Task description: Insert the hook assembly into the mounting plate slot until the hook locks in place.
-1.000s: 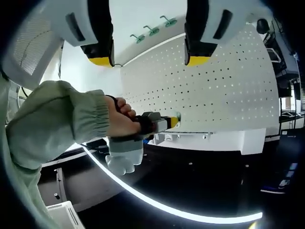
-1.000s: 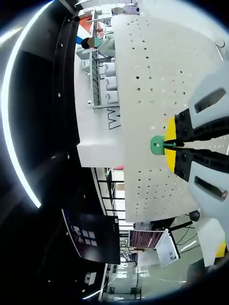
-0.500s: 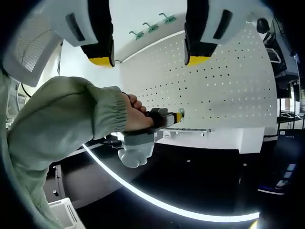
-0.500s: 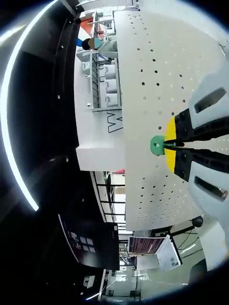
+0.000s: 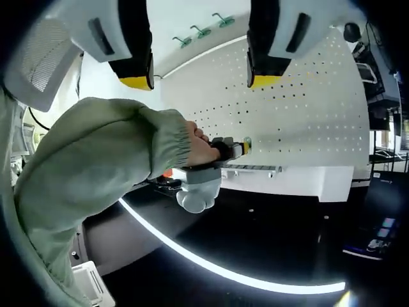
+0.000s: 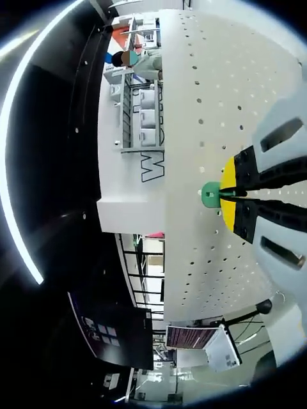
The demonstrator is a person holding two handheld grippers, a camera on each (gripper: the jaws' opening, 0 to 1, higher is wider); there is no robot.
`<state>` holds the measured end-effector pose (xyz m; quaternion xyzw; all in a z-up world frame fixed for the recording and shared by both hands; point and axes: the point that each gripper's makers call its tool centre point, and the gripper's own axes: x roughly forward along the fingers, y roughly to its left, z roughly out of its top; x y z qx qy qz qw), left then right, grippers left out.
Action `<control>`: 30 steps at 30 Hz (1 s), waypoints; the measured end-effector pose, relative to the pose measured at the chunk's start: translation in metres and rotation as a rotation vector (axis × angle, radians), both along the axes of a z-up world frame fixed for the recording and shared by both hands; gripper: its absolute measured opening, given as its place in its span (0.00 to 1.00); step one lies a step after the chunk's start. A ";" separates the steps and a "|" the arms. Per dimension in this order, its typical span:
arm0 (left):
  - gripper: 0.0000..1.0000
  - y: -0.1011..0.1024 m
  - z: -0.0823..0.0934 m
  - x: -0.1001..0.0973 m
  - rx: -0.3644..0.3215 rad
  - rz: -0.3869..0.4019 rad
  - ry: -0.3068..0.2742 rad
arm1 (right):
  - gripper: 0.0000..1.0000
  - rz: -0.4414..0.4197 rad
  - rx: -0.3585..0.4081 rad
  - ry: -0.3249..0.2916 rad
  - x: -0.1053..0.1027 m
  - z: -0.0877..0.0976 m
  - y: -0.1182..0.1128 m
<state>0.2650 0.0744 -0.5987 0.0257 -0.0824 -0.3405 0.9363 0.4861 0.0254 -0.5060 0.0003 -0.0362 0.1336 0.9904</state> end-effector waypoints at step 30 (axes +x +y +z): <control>0.61 0.001 0.004 -0.001 -0.051 -0.017 0.013 | 0.01 -0.091 -0.021 -0.018 0.012 0.005 -0.001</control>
